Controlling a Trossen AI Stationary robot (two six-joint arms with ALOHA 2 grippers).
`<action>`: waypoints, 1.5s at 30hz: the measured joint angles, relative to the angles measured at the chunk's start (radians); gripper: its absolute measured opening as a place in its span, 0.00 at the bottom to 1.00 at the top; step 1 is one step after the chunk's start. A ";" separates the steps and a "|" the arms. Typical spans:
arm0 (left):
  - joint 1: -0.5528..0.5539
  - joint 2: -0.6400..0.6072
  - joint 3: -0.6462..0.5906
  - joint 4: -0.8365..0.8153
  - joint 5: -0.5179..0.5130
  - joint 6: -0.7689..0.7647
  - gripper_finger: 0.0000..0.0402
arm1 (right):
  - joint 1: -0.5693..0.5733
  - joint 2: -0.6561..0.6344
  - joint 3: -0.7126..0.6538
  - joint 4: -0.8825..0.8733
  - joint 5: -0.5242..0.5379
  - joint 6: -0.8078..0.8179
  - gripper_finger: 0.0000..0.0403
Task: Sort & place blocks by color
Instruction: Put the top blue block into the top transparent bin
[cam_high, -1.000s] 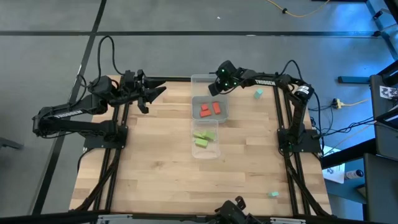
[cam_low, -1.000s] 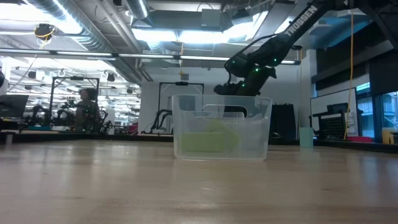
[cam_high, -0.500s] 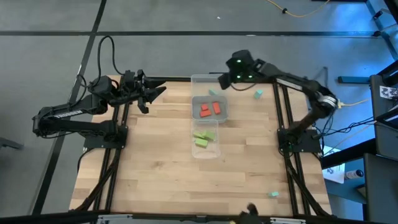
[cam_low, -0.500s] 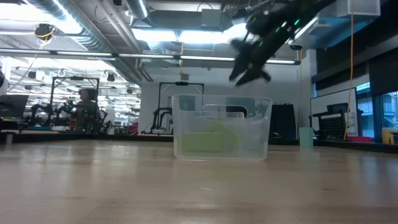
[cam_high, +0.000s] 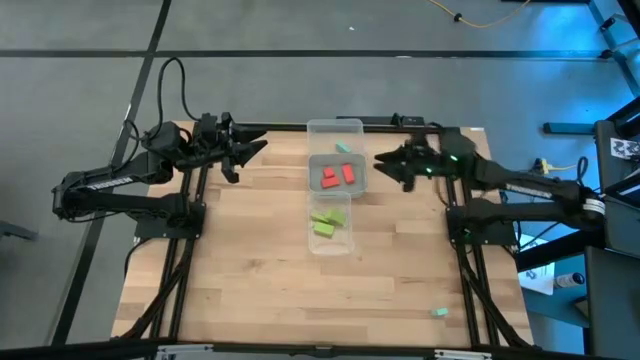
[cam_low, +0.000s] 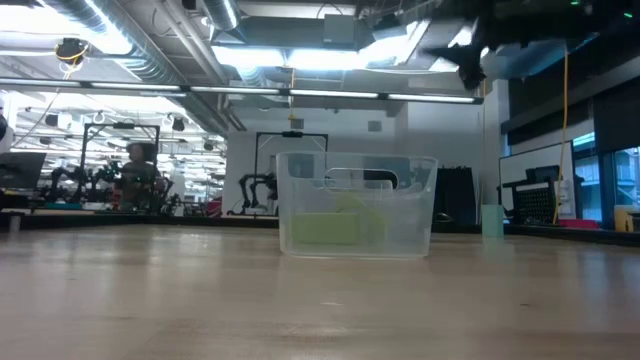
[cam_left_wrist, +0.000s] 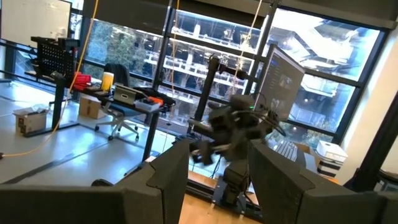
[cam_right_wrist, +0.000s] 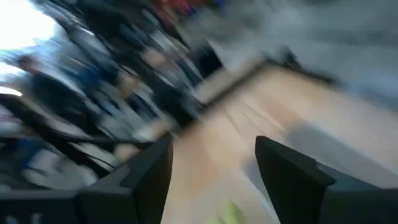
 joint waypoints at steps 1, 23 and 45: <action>0.000 0.000 0.000 -0.002 0.000 0.000 0.39 | 0.018 -0.030 -0.034 0.087 -0.004 0.005 0.58; 0.000 0.000 0.000 -0.003 0.049 -0.010 0.39 | 0.109 -0.136 -0.124 0.354 0.054 -0.116 0.58; 0.000 0.000 0.000 -0.002 0.048 -0.010 0.39 | -0.028 0.336 0.306 -0.933 1.024 0.596 0.56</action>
